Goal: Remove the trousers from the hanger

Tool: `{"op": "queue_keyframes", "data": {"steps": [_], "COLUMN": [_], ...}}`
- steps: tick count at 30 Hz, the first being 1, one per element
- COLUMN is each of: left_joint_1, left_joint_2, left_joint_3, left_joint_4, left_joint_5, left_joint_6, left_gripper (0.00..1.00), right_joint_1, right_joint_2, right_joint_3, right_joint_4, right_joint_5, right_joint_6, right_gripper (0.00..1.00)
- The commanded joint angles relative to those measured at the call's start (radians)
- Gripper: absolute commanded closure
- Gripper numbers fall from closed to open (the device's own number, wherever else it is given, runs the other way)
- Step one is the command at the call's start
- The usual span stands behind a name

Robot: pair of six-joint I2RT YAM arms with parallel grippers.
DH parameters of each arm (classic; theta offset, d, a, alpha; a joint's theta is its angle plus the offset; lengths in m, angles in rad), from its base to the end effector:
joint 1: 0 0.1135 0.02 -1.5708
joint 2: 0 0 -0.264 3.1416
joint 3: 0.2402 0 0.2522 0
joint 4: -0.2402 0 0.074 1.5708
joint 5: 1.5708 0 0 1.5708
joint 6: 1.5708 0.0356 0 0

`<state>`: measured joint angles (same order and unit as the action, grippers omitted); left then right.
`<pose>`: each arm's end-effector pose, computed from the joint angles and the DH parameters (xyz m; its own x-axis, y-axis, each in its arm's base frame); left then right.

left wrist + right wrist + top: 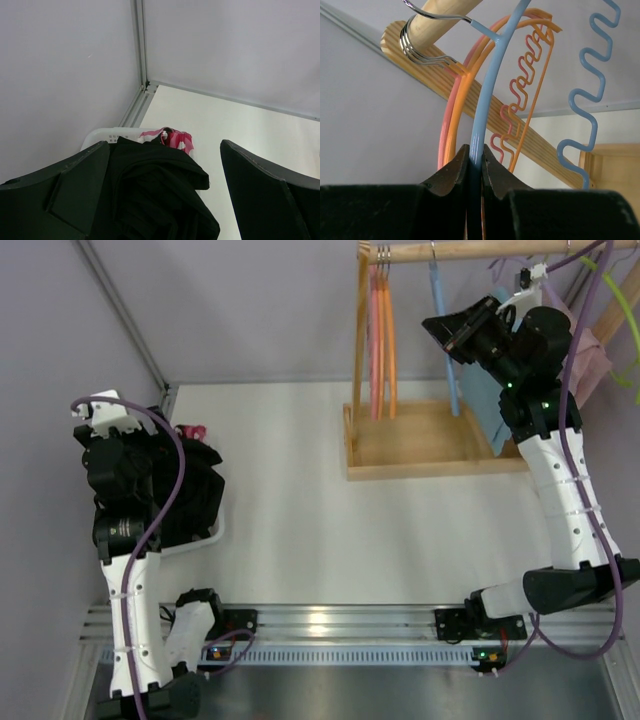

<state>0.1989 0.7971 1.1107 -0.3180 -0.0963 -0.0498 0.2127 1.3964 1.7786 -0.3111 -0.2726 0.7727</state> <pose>0.1556 0.0349 0.4345 0.0102 -0.0485 -0.9988 -0.2908 0.9555 -0.0493 0.2786 0.0700 0.5282 -0.2754 0.6283 -0.7276 -0.3820 0.6230 0.6826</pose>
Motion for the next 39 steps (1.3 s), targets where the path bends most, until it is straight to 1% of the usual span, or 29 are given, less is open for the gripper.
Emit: {"op": "queue_keyframes", "data": {"steps": [1,7,15,17,21,22,23,24,25,27,28,30,31,33,34,36,37,39], "left_joint_1": [0.005,0.005,0.005,0.005,0.005,0.005,0.005,0.005,0.005,0.005,0.005,0.005,0.005,0.005,0.005,0.005,0.005,0.004], "left_joint_2": [-0.021,-0.021,-0.029,-0.033,-0.019,-0.006,0.002,0.01,0.022,0.033,0.043,0.06,0.079,0.099,0.122,0.152,0.183,0.211], "left_joint_3": [0.023,0.034,0.031,0.031,0.061,0.069,0.077,0.092,0.097,0.12,0.127,0.155,0.167,0.201,0.212,0.247,0.256,0.274], "left_joint_4": [0.02,0.022,0.019,0.019,-0.019,-0.027,-0.036,-0.055,-0.059,-0.073,-0.091,-0.11,-0.13,-0.147,-0.165,-0.188,-0.194,-0.196], "left_joint_5": [0.018,0.055,0.07,0.073,0.092,0.092,0.092,0.128,0.156,0.196,0.237,0.262,0.27,0.302,0.334,0.372,0.389,0.46], "left_joint_6": [0.01,0.013,0.01,0.014,0.022,0.021,0.021,0.016,0.015,0.008,0.007,0.007,0.005,0.004,0.001,-0.013,-0.018,-0.036], "left_gripper": [0.02,0.02,0.02,0.02,0.02,0.02,0.02,0.02,0.02,0.02,0.02,0.02,0.02,0.02,0.02,0.02,0.02,0.02], "right_joint_1": [0.027,0.068,0.128,0.134,0.137,0.137,0.137,0.137,0.137,0.136,0.134,0.125,0.12,0.106,0.1,0.085,0.08,0.068], "right_joint_2": [0.016,0.058,0.087,0.087,0.067,0.062,0.05,0.043,0.029,0.012,-0.009,-0.031,-0.054,-0.076,-0.097,-0.122,-0.146,-0.175], "right_joint_3": [0.074,0.071,0.058,0.053,0.038,0.035,0.03,0.021,0.016,0.001,-0.007,-0.025,-0.033,-0.05,-0.053,-0.061,-0.067,-0.091], "right_joint_4": [0.099,0.109,0.142,0.145,0.149,0.147,0.144,0.139,0.136,0.129,0.129,0.129,0.129,0.124,0.119,0.104,0.098,0.075], "right_joint_5": [0.035,0.009,-0.028,-0.028,-0.011,-0.007,-0.001,0.003,0.003,0.003,0.004,0.007,0.009,0.006,0.003,0.001,0.003,-0.002], "right_joint_6": [-0.039,-0.032,-0.007,-0.009,-0.035,-0.042,-0.046,-0.053,-0.062,-0.078,-0.081,-0.098,-0.101,-0.115,-0.121,-0.145,-0.154,-0.19], "right_gripper": [1.0,1.0,1.0,0.98,0.86,0.78,0.73,0.68,0.61,0.5,0.42,0.35,0.29,0.24,0.17,0.11,0.04,0.01]}}
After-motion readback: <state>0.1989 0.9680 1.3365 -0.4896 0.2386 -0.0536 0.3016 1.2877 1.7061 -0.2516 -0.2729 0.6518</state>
